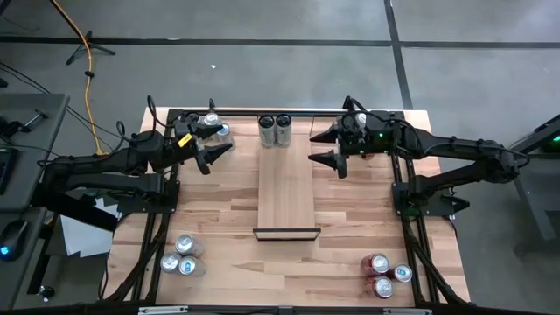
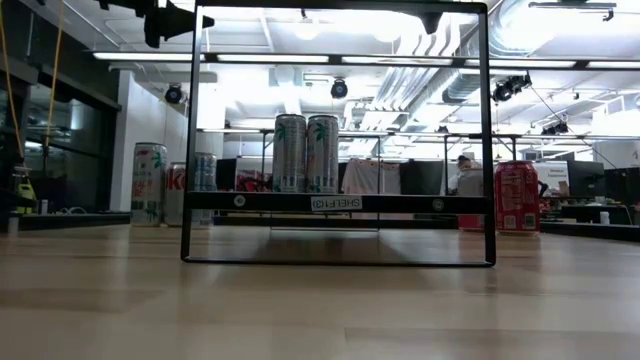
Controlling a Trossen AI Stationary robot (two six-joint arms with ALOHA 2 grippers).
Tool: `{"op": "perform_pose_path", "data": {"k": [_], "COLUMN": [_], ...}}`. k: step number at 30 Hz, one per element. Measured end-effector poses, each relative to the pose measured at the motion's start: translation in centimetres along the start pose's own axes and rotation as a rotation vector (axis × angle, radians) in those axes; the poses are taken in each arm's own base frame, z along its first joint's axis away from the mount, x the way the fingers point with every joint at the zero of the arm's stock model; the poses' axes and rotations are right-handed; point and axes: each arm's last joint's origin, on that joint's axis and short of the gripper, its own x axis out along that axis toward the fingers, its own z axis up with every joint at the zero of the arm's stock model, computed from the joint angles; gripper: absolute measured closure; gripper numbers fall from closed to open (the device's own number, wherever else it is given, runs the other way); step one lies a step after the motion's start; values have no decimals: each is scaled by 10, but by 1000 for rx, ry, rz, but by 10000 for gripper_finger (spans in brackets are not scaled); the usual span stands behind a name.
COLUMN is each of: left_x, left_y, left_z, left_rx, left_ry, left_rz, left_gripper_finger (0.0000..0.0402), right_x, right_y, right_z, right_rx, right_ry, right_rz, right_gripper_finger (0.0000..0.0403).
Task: Place canned beverage on shelf
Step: Put the white-pink soda can on the shelf aligned with the other white-pink soda can
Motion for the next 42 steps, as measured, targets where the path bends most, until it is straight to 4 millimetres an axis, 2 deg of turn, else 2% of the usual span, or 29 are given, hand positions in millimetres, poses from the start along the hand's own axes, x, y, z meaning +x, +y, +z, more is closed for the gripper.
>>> {"op": "perform_pose_path", "data": {"k": [7, 10, 14, 18, 24, 28, 30, 33, 37, 42], "left_x": [0, 0, -1, -1, -1, 3, 8, 19, 35, 43], "left_y": [-1, -4, -8, -9, -8, -2, 1, 10, 36, 84], "left_z": [0, -1, -1, -1, -1, 6, 18, 42, 58, 48], "left_rx": [0, -3, -19, -26, -27, -139, -154, -121, -62, -68], "left_ry": [10, 29, 50, 51, 48, 20, 38, 155, 463, 803], "left_rz": [-43, -149, -288, -289, -267, -34, 96, 290, 598, 961], "left_gripper_finger": [103, 103, 103, 103, 103, 103, 103, 103, 103, 103], "right_x": [0, 0, 0, 0, 1, 1, 1, 1, 1, 1], "right_y": [-1, 0, 0, 1, 1, 1, 1, 1, 1, 0], "right_z": [0, 0, 0, 0, 0, 0, 0, 0, 0, -1], "right_rx": [35, 21, -93, -161, -165, -165, -165, -161, -154, -132], "right_ry": [-5, -3, 2, 1, 3, 3, 0, -1, 2, 11], "right_rz": [-19, -13, 8, 36, 50, 49, 33, 24, 24, 21], "right_gripper_finger": [111, 111, 111, 111, 111, 111, 111, 111, 111, 111]}}
